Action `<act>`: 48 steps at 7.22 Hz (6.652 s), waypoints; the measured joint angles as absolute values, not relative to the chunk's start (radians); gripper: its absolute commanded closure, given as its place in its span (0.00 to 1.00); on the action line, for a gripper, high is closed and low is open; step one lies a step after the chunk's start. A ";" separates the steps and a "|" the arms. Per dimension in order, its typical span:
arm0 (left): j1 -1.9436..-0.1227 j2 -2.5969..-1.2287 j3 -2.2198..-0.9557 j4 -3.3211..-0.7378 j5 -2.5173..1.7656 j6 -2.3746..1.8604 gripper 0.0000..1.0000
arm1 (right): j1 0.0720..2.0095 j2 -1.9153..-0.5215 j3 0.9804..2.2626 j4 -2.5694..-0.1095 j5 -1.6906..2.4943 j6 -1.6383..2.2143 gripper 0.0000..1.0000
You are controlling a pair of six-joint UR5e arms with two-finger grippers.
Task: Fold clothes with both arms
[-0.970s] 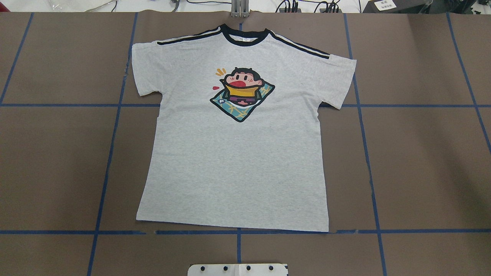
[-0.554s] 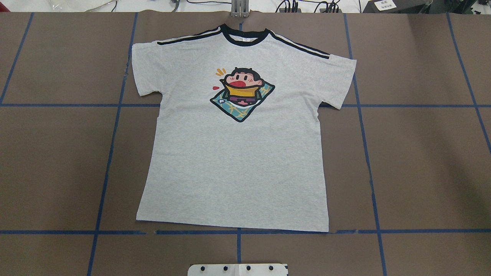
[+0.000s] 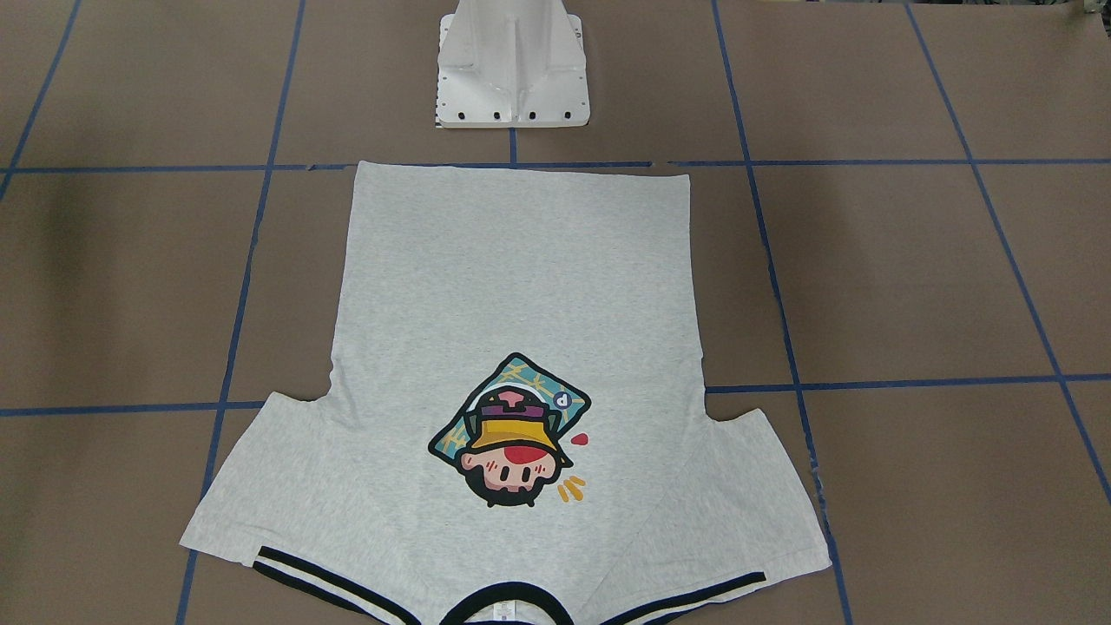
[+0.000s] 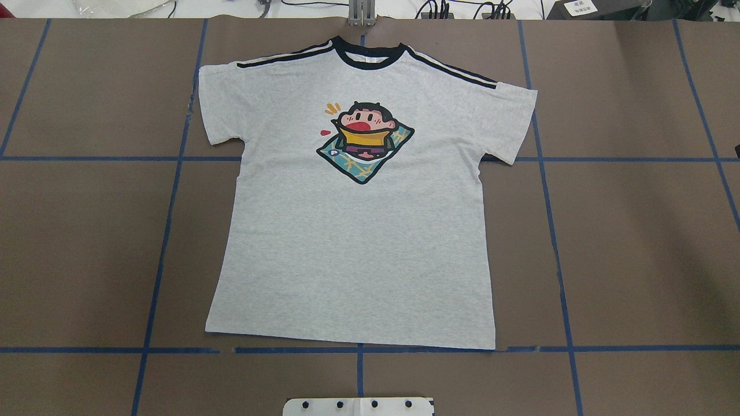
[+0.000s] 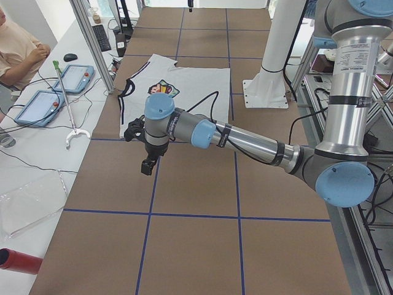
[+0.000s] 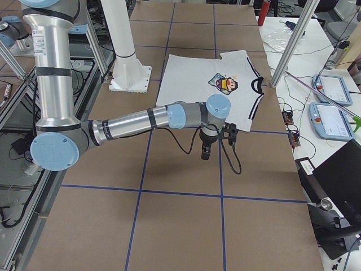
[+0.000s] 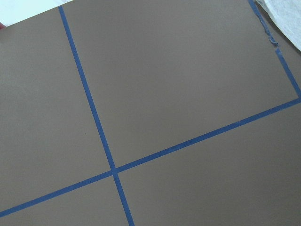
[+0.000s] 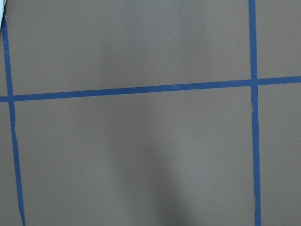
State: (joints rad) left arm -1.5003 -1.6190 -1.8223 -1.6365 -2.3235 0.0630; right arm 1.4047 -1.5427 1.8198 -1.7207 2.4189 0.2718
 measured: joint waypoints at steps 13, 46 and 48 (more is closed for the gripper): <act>-1.494 -1.636 -1.836 -1.635 -2.322 0.044 0.00 | 1.278 -1.438 1.798 -1.607 2.346 0.531 0.00; -1.494 -1.640 -1.893 -1.640 -2.324 -0.021 0.00 | 0.859 -0.494 0.658 -0.906 1.822 1.420 0.00; -1.483 -1.676 -1.875 -1.645 -2.328 -0.086 0.00 | 0.858 -0.491 0.668 -0.898 1.821 1.392 0.00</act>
State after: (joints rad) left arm -1.4832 -1.6756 -1.8746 -1.6447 -2.3280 -0.0856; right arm 0.8575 -0.4911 0.6678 -0.8977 1.8206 1.3922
